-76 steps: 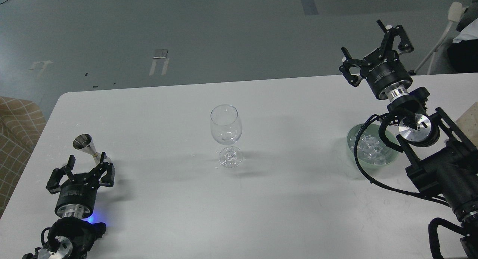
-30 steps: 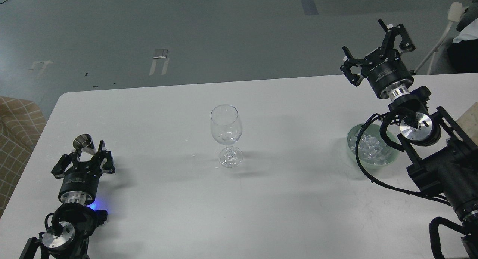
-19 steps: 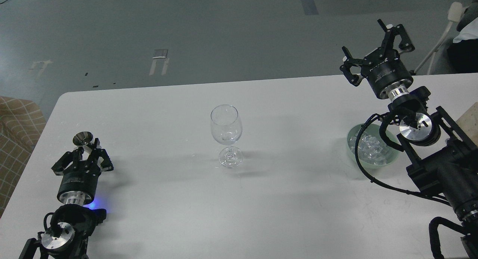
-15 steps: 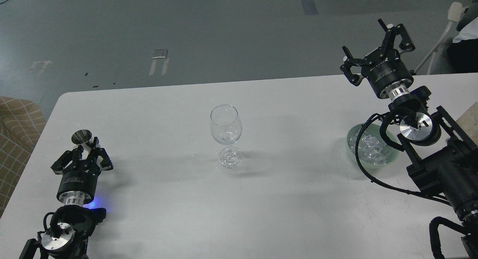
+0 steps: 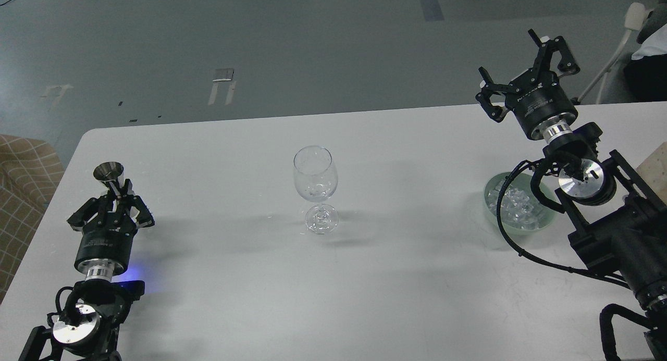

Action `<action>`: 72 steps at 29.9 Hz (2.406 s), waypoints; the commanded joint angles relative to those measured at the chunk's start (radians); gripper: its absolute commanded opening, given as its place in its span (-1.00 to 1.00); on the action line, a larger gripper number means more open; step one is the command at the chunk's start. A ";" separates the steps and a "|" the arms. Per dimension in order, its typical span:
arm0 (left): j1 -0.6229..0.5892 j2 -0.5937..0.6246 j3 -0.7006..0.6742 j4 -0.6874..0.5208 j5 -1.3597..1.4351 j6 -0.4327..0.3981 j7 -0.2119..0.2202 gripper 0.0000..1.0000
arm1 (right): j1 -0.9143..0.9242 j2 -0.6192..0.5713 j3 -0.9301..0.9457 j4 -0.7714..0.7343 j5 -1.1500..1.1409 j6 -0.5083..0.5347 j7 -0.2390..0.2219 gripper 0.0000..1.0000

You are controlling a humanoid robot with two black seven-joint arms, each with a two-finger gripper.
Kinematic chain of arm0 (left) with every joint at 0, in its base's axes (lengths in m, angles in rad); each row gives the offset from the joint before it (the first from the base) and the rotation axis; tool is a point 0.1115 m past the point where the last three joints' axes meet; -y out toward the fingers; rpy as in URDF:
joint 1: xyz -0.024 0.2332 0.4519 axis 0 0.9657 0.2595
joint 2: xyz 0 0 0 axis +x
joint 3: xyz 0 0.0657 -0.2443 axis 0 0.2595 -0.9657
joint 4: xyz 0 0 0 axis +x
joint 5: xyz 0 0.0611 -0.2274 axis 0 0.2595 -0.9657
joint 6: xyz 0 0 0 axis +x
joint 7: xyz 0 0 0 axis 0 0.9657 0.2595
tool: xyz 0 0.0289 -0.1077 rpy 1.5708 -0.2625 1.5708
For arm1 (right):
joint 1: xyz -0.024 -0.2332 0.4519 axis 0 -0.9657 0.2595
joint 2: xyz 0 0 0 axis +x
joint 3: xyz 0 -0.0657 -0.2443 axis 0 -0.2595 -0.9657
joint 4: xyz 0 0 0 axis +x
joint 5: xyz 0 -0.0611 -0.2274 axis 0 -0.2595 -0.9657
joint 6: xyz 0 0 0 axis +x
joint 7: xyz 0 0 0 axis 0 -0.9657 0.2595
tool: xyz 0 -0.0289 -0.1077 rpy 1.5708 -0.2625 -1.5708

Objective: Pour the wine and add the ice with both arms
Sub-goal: 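Carry the jigger with the left gripper over the wine glass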

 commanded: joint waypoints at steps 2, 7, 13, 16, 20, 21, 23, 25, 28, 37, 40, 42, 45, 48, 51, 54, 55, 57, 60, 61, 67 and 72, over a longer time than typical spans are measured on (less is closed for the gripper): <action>-0.021 0.028 0.004 -0.067 0.000 0.024 0.003 -0.77 | 0.000 0.000 0.001 0.000 0.000 0.000 0.001 1.00; -0.024 0.076 0.042 -0.116 0.003 0.044 0.052 -0.77 | -0.002 0.000 0.001 0.002 0.000 -0.002 0.001 1.00; -0.031 0.140 0.099 -0.165 0.006 0.066 0.086 -0.77 | -0.002 0.000 0.003 -0.003 0.000 0.000 0.001 1.00; -0.060 0.151 0.141 -0.178 0.008 0.106 0.098 -0.76 | -0.002 0.000 0.001 -0.003 -0.001 0.000 0.001 1.00; -0.060 0.152 0.182 -0.244 0.008 0.116 0.115 -0.76 | -0.002 -0.016 0.001 -0.006 0.000 -0.002 0.001 1.00; -0.060 0.149 0.183 -0.259 0.006 0.121 0.117 -0.76 | -0.002 -0.022 0.001 -0.004 0.000 0.000 0.001 1.00; -0.066 0.137 0.204 -0.328 0.006 0.167 0.126 -0.76 | -0.002 -0.033 0.000 -0.006 0.000 0.000 0.001 1.00; -0.064 0.125 0.221 -0.389 0.005 0.219 0.127 -0.77 | -0.003 -0.033 -0.002 -0.006 0.000 0.000 0.001 1.00; -0.066 0.077 0.260 -0.454 0.005 0.279 0.131 -0.77 | -0.003 -0.033 -0.002 -0.006 0.000 0.000 0.001 1.00; -0.112 -0.027 0.389 -0.474 0.018 0.342 0.134 -0.77 | -0.011 -0.033 -0.003 -0.006 0.000 0.000 0.001 1.00; -0.121 -0.027 0.409 -0.474 0.032 0.342 0.135 -0.76 | -0.014 -0.034 -0.002 -0.006 0.000 0.000 0.001 1.00; -0.126 -0.026 0.435 -0.469 0.052 0.337 0.135 -0.76 | -0.017 -0.034 -0.002 -0.006 0.000 0.000 0.001 1.00; -0.132 -0.013 0.445 -0.457 0.106 0.328 0.135 -0.76 | -0.025 -0.034 0.000 -0.004 0.002 0.000 0.001 1.00; -0.133 -0.012 0.447 -0.454 0.197 0.327 0.131 -0.76 | -0.026 -0.034 0.003 -0.003 0.002 0.000 0.002 1.00; -0.136 -0.010 0.436 -0.439 0.249 0.327 0.131 -0.76 | -0.026 -0.034 0.004 -0.003 0.002 0.000 0.002 1.00; -0.140 -0.004 0.433 -0.429 0.249 0.325 0.135 -0.75 | -0.026 -0.030 0.004 0.000 0.002 0.000 0.002 1.00; -0.140 -0.003 0.433 -0.429 0.252 0.325 0.137 -0.75 | -0.028 -0.030 0.006 0.000 0.002 0.000 0.002 1.00; -0.144 0.023 0.436 -0.431 0.259 0.302 0.147 -0.75 | -0.029 -0.030 0.006 0.000 0.002 0.000 0.002 1.00; -0.153 0.040 0.441 -0.432 0.264 0.264 0.157 -0.75 | -0.029 -0.030 0.006 -0.001 0.002 0.000 0.002 1.00; -0.156 0.042 0.442 -0.432 0.265 0.261 0.157 -0.75 | -0.029 -0.030 0.008 -0.001 0.002 0.000 0.002 1.00; -0.178 0.054 0.445 -0.435 0.356 0.254 0.158 -0.77 | -0.028 -0.025 0.009 0.000 0.002 0.001 0.002 1.00; -0.179 0.060 0.450 -0.435 0.396 0.251 0.166 -0.77 | -0.028 -0.023 0.009 0.000 0.002 0.001 0.002 1.00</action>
